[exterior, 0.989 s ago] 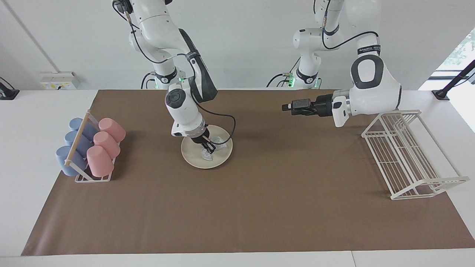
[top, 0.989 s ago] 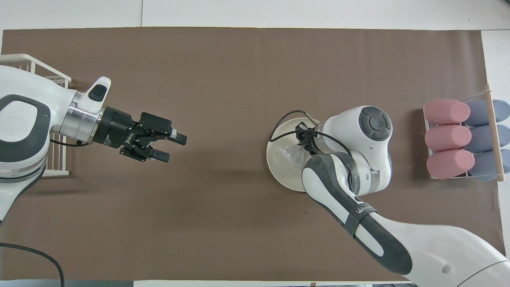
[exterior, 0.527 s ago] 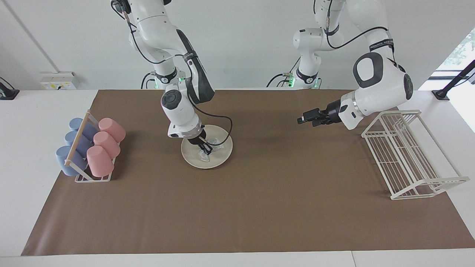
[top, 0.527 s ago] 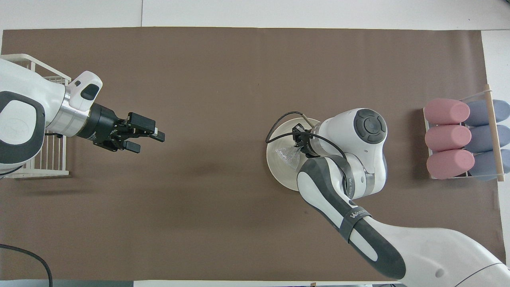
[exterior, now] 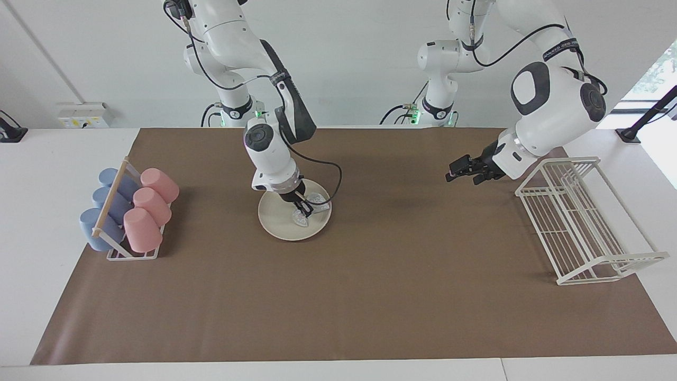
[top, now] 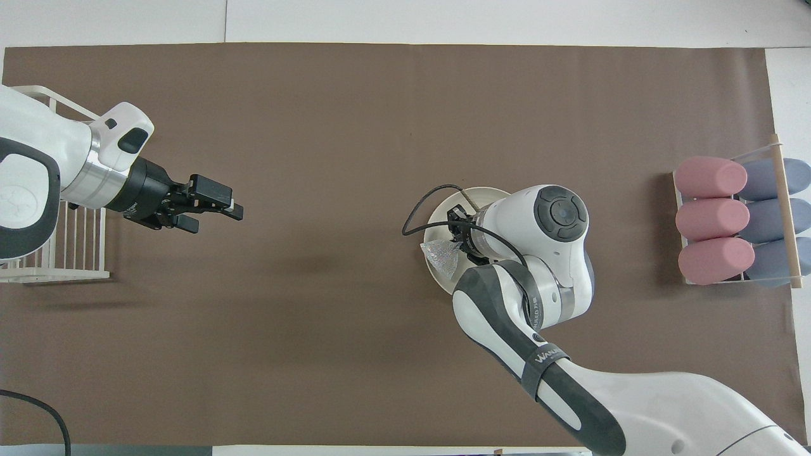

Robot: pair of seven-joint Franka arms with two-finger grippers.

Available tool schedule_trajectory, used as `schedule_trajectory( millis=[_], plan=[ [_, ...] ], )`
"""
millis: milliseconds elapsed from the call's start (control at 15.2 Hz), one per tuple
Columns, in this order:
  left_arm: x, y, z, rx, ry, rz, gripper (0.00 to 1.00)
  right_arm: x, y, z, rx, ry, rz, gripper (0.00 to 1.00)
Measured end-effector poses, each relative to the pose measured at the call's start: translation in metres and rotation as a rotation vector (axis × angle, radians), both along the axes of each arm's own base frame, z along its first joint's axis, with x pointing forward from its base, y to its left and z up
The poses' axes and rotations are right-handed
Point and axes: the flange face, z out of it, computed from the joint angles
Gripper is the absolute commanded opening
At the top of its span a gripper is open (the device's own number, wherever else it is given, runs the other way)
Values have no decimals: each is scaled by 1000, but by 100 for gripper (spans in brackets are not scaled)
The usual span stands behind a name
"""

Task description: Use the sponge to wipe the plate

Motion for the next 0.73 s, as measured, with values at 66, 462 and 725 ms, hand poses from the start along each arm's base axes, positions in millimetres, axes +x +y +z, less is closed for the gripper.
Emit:
schedule_trajectory(
  millis=[66,462,725],
  plan=[
    [1,2,1,1,-6,5,100,6,-14,0,-1,-12,24,0],
    [3,26,6,2,-16,47,100,20,-58,-2,-6,-45,97,0],
    [3,27,6,3,-15,55,100,10,-38,-2,-6,-25,64,0]
  ],
)
